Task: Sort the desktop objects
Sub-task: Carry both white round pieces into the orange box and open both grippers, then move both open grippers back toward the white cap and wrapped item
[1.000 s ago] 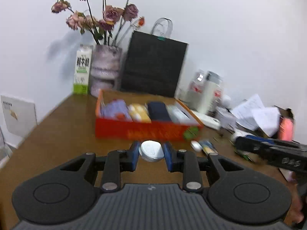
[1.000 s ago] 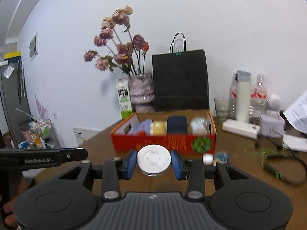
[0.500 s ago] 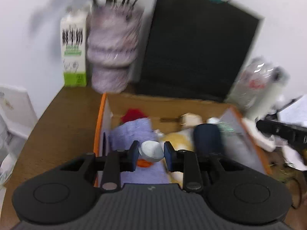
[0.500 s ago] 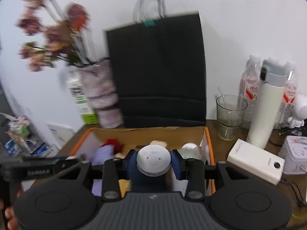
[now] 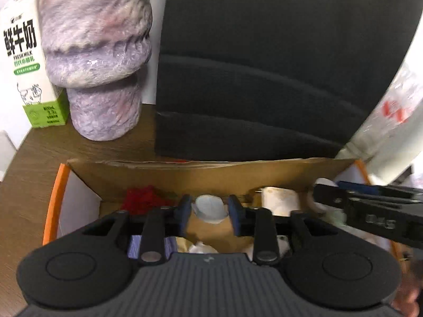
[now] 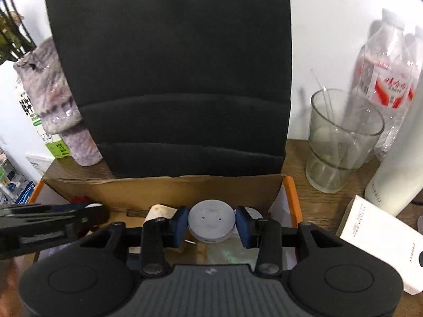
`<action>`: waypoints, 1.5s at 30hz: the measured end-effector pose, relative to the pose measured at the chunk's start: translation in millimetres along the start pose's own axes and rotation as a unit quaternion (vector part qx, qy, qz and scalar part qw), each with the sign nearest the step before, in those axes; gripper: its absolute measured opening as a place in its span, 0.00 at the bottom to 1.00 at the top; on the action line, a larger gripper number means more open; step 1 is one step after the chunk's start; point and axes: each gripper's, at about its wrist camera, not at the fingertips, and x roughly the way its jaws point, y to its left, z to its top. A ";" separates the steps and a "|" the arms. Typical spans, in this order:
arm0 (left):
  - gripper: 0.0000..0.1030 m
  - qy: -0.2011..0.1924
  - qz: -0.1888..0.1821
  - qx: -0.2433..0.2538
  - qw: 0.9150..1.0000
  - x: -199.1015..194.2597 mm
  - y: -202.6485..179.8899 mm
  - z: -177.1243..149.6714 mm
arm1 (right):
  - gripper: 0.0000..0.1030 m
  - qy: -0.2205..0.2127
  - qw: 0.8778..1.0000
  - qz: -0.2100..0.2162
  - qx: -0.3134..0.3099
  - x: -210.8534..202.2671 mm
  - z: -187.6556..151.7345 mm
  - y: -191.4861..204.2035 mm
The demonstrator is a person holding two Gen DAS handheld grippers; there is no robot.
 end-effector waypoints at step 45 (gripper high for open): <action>1.00 -0.174 -0.005 0.028 0.984 -284.0 -9.9 -407.3 | 0.89 -0.127 0.988 -0.016 -0.084 -287.9 -409.9 82.2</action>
